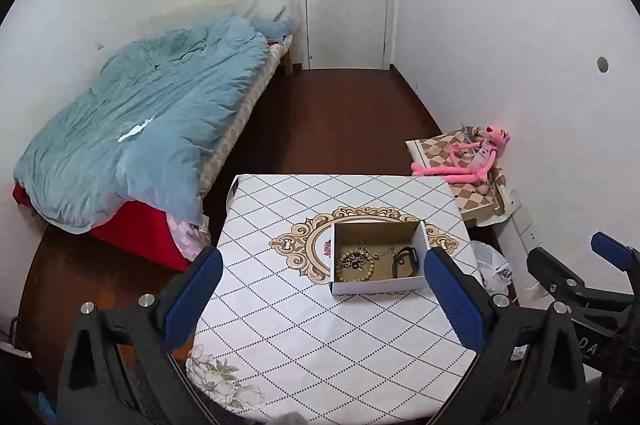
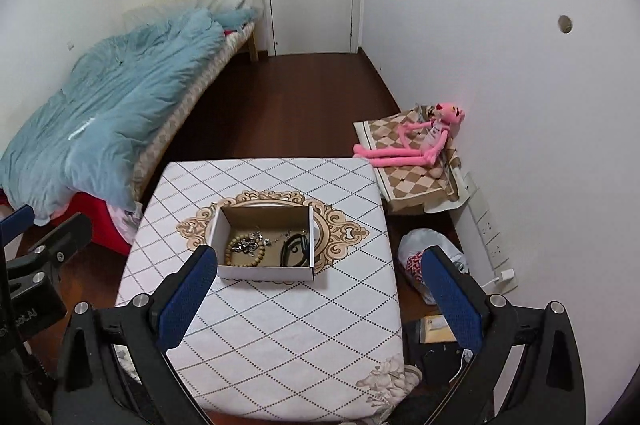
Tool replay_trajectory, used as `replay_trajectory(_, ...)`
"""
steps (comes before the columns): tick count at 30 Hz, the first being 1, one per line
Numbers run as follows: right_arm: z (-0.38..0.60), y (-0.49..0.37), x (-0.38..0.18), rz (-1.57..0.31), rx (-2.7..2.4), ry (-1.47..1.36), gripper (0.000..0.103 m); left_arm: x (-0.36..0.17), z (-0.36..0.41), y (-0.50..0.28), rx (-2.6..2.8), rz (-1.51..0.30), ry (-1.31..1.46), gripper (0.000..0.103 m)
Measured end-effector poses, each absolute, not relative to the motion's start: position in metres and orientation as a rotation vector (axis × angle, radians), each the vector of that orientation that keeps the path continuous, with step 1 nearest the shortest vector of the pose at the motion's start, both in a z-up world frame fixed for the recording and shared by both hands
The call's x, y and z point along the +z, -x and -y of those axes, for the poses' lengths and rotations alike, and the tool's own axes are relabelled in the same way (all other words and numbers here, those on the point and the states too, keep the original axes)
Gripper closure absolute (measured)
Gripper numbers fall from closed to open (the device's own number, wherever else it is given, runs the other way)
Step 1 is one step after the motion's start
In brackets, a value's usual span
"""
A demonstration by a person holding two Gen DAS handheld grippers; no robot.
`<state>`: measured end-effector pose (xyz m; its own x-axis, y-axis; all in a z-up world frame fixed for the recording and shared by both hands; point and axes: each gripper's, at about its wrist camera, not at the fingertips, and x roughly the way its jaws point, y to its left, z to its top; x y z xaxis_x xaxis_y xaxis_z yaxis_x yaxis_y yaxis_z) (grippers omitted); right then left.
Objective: Organize jewelry
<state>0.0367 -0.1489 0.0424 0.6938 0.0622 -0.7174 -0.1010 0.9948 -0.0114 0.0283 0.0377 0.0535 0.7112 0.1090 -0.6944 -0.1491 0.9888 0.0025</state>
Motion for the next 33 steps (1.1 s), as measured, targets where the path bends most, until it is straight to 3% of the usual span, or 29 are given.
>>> replay_trajectory(18, 0.15, -0.03, 0.064, -0.785, 0.072, 0.085, 0.0, 0.051, -0.029, -0.036, 0.122, -0.836, 0.07, 0.0)
replay_trajectory(33, 0.14, -0.086, 0.027, -0.872, 0.036, 0.113, 0.0, 0.022, -0.037, -0.077, 0.158, -0.922, 0.063, 0.0)
